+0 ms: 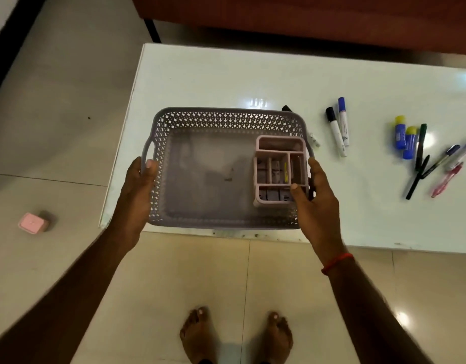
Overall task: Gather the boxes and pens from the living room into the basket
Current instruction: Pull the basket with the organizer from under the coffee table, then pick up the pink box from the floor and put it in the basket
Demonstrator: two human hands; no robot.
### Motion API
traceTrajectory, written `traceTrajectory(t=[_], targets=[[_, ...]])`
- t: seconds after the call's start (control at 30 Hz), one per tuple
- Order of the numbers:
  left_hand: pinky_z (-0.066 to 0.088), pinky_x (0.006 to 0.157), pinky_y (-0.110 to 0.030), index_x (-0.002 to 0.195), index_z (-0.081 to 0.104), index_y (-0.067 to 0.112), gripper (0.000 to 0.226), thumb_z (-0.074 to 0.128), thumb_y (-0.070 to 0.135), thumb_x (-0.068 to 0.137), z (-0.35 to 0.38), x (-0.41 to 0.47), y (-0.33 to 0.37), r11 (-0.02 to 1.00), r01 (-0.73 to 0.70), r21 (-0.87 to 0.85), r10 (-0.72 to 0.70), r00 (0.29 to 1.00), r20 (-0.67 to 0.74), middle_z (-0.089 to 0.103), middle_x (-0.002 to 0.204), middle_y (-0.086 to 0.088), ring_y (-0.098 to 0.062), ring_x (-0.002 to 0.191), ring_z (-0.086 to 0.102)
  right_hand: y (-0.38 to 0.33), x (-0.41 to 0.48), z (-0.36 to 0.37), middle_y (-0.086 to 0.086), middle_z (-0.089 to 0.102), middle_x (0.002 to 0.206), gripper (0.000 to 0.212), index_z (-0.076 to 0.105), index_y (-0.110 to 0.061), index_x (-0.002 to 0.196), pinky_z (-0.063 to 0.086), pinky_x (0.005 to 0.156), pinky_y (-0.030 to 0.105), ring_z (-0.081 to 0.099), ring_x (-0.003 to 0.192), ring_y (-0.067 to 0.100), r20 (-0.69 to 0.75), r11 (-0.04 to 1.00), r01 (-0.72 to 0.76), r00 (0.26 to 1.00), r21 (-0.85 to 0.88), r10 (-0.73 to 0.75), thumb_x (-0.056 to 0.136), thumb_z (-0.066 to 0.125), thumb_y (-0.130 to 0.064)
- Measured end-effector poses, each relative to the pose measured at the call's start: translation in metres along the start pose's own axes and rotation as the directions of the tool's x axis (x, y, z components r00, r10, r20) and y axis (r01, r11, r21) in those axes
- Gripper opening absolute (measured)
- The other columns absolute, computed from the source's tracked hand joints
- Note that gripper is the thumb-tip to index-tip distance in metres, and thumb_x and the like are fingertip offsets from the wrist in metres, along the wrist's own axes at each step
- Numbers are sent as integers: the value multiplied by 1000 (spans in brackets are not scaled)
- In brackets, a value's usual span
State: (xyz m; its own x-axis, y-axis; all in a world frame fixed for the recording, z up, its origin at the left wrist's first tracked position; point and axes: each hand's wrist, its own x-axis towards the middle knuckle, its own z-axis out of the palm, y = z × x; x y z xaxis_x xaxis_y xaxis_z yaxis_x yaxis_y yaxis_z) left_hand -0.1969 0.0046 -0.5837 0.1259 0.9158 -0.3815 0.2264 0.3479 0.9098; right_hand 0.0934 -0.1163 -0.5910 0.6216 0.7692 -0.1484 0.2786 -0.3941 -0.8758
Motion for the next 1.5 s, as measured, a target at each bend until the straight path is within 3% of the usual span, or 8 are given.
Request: traceTrajectory(t=[0.07, 0.23, 0.33, 0.47, 0.6, 0.77, 1.0, 1.5], targets=[[38, 110, -67, 146, 36, 13, 95, 54, 78, 78, -1, -4, 1, 999, 30, -25, -30, 999, -23, 47, 145, -22, -42, 133, 50, -3, -7, -4, -16, 53, 131, 61, 32, -27, 151, 42, 78, -3, 56, 100, -19, 33, 999, 2, 999, -53, 0, 97, 59, -20], [22, 125, -51, 157, 25, 27, 113, 43, 94, 69, 4, -29, 10, 963, -132, 237, 146, 988, -41, 23, 165, 1, -16, 152, 23, -15, -32, -19, 2, 49, 143, 69, 31, -25, 149, 38, 107, 40, 38, 132, 16, 52, 973, 60, 997, -225, -50, 90, 67, -26], [21, 122, -56, 154, 29, 26, 99, 35, 90, 78, 8, -46, 20, 867, -262, 423, 279, 960, 22, 26, 164, -3, -19, 153, 20, -30, -49, -28, 3, 44, 146, 73, 32, -22, 149, 32, 107, 41, 32, 134, 18, 70, 947, 93, 995, -307, -75, 87, 70, -27], [28, 116, -42, 150, 36, 24, 90, 32, 85, 84, 11, -79, 37, 754, -365, 546, 367, 924, 111, 29, 158, 12, 12, 145, 15, -53, -68, -41, 5, 39, 148, 68, 36, -25, 146, 30, 106, 44, 30, 137, 23, 128, 905, 156, 985, -396, -114, 87, 69, -34], [27, 117, -61, 151, 37, 20, 90, 33, 80, 84, 12, -118, 66, 634, -375, 676, 296, 925, 237, 32, 162, -5, -25, 153, 23, -83, -85, -62, 9, 31, 152, 69, 36, -27, 146, 28, 108, 49, 23, 141, 25, 171, 854, 208, 975, -478, -142, 86, 68, -39], [12, 122, -61, 155, 23, 33, 96, 20, 90, 78, 14, -164, 109, 605, -346, 717, 218, 938, 268, 15, 169, 4, -20, 157, 5, -125, -111, -94, 11, 31, 152, 67, 35, -29, 144, 27, 110, 49, 26, 141, 28, 244, 785, 284, 954, -551, -175, 87, 65, -45], [20, 119, -64, 154, 24, 32, 103, 14, 95, 74, 13, -223, 174, 559, -354, 750, 185, 935, 304, 19, 168, 2, -22, 156, 10, -192, -150, -139, 12, 37, 149, 66, 41, -25, 143, 27, 109, 48, 31, 138, 29, 250, 745, 303, 950, -595, -187, 87, 60, -54], [19, 119, -63, 149, 23, 38, 80, 35, 84, 85, 0, -320, 250, 537, -321, 781, 265, 942, 205, 28, 163, 11, -22, 155, 14, -289, -195, -207, 8, 43, 144, 54, 50, -23, 136, 24, 108, 44, 32, 137, 29, 345, 666, 506, 862, -548, -371, 88, 63, -44]])
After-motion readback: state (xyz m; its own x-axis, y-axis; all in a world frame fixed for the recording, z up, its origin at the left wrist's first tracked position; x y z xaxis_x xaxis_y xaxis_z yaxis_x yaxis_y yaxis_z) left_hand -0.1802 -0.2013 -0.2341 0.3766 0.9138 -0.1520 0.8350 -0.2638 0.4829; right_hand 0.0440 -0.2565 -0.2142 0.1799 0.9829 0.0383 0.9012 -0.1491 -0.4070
